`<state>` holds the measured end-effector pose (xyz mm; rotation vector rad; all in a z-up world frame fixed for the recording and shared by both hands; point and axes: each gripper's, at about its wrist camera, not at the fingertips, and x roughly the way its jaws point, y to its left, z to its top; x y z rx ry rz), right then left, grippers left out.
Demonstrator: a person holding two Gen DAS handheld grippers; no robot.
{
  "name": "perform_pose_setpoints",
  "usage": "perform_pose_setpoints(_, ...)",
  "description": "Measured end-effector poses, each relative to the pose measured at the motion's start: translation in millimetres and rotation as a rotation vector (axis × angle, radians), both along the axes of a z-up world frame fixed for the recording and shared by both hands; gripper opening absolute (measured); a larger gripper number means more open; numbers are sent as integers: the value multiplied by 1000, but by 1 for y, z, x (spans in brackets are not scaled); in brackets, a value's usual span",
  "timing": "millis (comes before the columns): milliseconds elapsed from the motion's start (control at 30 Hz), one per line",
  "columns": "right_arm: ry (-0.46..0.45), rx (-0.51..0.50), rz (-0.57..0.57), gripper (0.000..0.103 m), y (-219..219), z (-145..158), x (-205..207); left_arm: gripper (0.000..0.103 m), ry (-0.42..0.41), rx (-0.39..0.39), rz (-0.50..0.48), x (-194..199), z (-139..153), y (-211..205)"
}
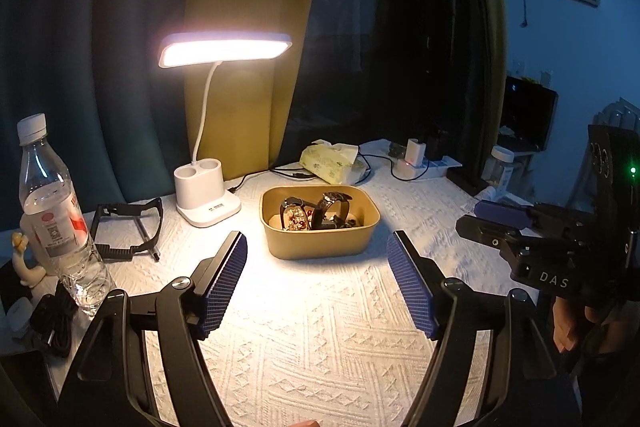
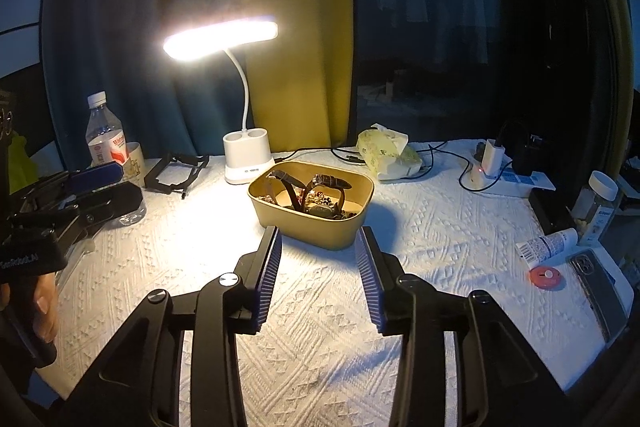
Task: Organize jewelry
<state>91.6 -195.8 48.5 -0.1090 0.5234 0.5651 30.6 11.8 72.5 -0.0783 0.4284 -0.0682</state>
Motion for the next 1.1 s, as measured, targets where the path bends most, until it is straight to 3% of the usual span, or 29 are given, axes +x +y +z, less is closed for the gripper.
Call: perform_pose_setpoints(1100,11,0,-11,41,-1,-3,13,76,0,17,27,11,-3,4)
